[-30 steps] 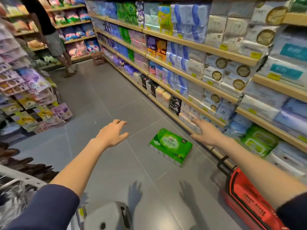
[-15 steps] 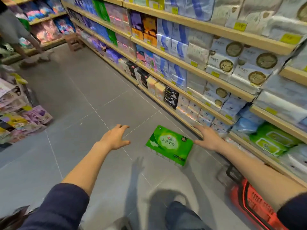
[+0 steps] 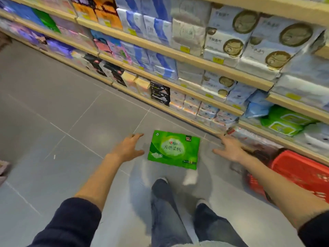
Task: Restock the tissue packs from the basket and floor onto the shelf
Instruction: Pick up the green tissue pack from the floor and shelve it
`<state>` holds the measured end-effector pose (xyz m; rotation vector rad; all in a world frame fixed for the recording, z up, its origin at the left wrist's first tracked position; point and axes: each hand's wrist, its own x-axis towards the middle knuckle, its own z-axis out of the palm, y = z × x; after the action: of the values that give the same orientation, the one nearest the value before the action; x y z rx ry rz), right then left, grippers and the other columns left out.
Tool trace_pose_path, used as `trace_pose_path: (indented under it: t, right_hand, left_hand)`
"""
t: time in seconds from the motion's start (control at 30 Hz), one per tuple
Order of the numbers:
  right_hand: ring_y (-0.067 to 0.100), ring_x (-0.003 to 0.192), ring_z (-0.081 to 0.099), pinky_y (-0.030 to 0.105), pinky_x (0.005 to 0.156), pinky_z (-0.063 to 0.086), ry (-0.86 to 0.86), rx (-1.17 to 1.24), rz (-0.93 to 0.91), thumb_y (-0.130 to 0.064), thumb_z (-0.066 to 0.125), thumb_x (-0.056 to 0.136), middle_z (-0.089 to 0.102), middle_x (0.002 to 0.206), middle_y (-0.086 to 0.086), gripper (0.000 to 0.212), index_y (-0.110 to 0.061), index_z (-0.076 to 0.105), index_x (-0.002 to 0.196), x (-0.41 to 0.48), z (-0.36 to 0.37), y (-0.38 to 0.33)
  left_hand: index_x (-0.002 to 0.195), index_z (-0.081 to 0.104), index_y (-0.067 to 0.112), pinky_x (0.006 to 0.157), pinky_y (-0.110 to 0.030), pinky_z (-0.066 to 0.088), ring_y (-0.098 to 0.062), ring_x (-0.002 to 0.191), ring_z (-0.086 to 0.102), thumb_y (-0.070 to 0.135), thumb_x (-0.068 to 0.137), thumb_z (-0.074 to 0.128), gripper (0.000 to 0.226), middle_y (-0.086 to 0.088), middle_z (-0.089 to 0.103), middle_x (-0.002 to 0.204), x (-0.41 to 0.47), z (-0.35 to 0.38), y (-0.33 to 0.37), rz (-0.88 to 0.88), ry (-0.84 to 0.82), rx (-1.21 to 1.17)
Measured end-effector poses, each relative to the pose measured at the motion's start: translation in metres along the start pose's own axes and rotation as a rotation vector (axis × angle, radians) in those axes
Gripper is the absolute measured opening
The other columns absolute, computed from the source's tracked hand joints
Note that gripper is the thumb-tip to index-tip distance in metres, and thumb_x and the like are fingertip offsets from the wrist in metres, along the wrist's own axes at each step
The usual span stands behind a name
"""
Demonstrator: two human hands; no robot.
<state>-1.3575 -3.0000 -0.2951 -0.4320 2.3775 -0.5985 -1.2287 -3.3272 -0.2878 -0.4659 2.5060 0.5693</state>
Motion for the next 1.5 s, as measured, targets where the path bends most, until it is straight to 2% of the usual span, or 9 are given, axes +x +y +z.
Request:
trace_pose_path:
  t: [0.17, 0.43, 0.57, 0.8, 0.93, 1.03, 1.23, 1.37, 1.5]
  right_hand:
    - [0.036, 0.126, 0.044, 0.036, 0.102, 0.035, 0.017, 0.113, 0.209, -0.015, 0.068, 0.078, 0.043, 0.14, 0.021, 0.069, -0.003, 0.035, 0.138, 0.039, 0.028, -0.003]
    - [0.037, 0.127, 0.041, 0.041, 0.106, 0.034, -0.017, 0.271, 0.388, -0.013, 0.067, 0.08, 0.037, 0.145, 0.017, 0.069, -0.006, 0.033, 0.139, 0.113, 0.111, 0.024]
    - [0.039, 0.122, 0.045, 0.04, 0.1, 0.036, -0.018, 0.287, 0.393, -0.01, 0.069, 0.077, 0.044, 0.139, 0.02, 0.069, -0.007, 0.035, 0.137, 0.165, 0.162, 0.058]
    - [0.028, 0.117, 0.048, 0.019, 0.088, 0.031, -0.057, 0.254, 0.393, -0.014, 0.07, 0.076, 0.039, 0.137, 0.018, 0.08, -0.02, 0.027, 0.143, 0.277, 0.283, 0.161]
    - [0.033, 0.133, 0.032, 0.032, 0.104, 0.032, -0.072, 0.235, 0.421, -0.021, 0.075, 0.072, 0.022, 0.147, 0.018, 0.093, -0.029, 0.017, 0.144, 0.327, 0.351, 0.225]
    - [0.036, 0.139, 0.02, 0.038, 0.108, 0.029, -0.066, 0.217, 0.428, -0.022, 0.077, 0.071, 0.009, 0.152, 0.02, 0.099, -0.035, 0.012, 0.144, 0.357, 0.386, 0.264]
    - [0.035, 0.136, 0.025, 0.039, 0.108, 0.029, -0.063, 0.306, 0.409, -0.023, 0.08, 0.065, 0.008, 0.151, 0.014, 0.111, -0.049, 0.001, 0.137, 0.391, 0.422, 0.307]
    - [0.035, 0.13, 0.032, 0.043, 0.101, 0.039, -0.044, 0.343, 0.407, -0.021, 0.084, 0.058, 0.015, 0.148, 0.011, 0.12, -0.058, -0.006, 0.129, 0.394, 0.432, 0.31]
    - [0.03, 0.126, 0.038, 0.042, 0.098, 0.04, 0.018, 0.362, 0.403, -0.019, 0.084, 0.059, 0.026, 0.143, 0.011, 0.12, -0.058, -0.003, 0.132, 0.394, 0.431, 0.304]
  left_hand:
    - [0.145, 0.025, 0.021, 0.105, -0.038, 0.034, -0.028, 0.131, 0.039, 0.032, 0.082, 0.065, 0.076, -0.012, 0.038, 0.145, 0.086, -0.011, -0.035, 0.118, -0.111, 0.009]
    - [0.145, 0.024, 0.026, 0.1, -0.041, 0.039, -0.031, 0.124, 0.045, 0.029, 0.083, 0.064, 0.074, -0.016, 0.042, 0.139, 0.2, 0.04, -0.09, 0.089, -0.223, -0.026]
    - [0.146, 0.022, 0.027, 0.099, -0.041, 0.04, -0.033, 0.122, 0.046, 0.027, 0.082, 0.066, 0.078, -0.016, 0.042, 0.14, 0.253, 0.097, -0.117, 0.074, -0.274, -0.05]
    - [0.147, 0.007, 0.031, 0.101, -0.044, 0.037, -0.035, 0.126, 0.043, 0.028, 0.08, 0.069, 0.091, -0.018, 0.039, 0.141, 0.355, 0.246, -0.164, 0.044, -0.257, -0.138]
    - [0.142, -0.001, 0.041, 0.096, -0.044, 0.04, -0.038, 0.12, 0.047, 0.031, 0.079, 0.069, 0.095, -0.02, 0.04, 0.139, 0.411, 0.329, -0.196, 0.02, -0.262, -0.155]
    - [0.136, -0.01, 0.051, 0.101, -0.046, 0.038, -0.038, 0.126, 0.043, 0.043, 0.079, 0.065, 0.095, -0.021, 0.033, 0.145, 0.447, 0.37, -0.216, 0.013, -0.28, -0.147]
    - [0.13, -0.016, 0.061, 0.106, -0.046, 0.035, -0.032, 0.132, 0.035, 0.072, 0.045, 0.064, 0.117, -0.01, 0.029, 0.149, 0.488, 0.407, -0.233, -0.016, -0.257, -0.28]
    - [0.12, -0.015, 0.074, 0.103, -0.042, 0.038, -0.014, 0.124, 0.038, 0.068, 0.036, 0.071, 0.12, 0.018, 0.027, 0.14, 0.492, 0.421, -0.237, -0.014, -0.22, -0.41]
    - [0.122, -0.01, 0.073, 0.103, -0.036, 0.036, -0.007, 0.122, 0.035, 0.058, 0.045, 0.082, 0.121, 0.022, 0.025, 0.138, 0.49, 0.419, -0.232, 0.003, -0.191, -0.47]
